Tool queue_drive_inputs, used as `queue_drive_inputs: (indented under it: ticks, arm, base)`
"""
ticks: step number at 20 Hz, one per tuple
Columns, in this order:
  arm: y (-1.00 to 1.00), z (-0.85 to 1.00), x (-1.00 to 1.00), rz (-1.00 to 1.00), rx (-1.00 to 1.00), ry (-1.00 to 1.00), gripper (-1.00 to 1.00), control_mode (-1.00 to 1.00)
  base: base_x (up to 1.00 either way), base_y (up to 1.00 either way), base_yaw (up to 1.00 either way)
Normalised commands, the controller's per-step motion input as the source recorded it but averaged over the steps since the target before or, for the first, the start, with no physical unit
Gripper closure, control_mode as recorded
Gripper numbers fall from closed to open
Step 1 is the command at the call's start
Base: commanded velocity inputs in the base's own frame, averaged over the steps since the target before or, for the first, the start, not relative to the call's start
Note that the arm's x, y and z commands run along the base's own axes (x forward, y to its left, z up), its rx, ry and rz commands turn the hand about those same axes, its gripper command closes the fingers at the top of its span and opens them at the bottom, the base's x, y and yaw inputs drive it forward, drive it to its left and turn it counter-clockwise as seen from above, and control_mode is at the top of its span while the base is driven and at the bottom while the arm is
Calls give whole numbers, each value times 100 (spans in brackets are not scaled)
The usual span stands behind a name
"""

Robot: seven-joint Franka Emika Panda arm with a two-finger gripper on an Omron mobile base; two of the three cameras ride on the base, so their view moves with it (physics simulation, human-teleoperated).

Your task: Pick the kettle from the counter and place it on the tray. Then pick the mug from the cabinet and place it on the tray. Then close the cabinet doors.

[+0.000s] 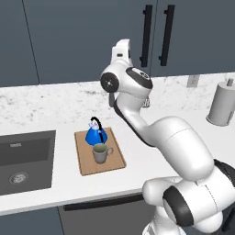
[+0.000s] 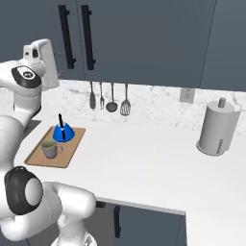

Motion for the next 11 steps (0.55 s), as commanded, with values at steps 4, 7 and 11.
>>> queue_drive_inputs:
  ticks: [4, 7, 11]
  arm:
    - [-22, -3, 27, 0, -7, 0, -100, -100]
    - [-25, -3, 0, 0, -5, 1, -100, -100]
    - [-24, -2, 0, 0, -5, 0, -100, -100]
  base:
    - [0, 0, 0]
    - [0, 0, 0]
    - [0, 0, 0]
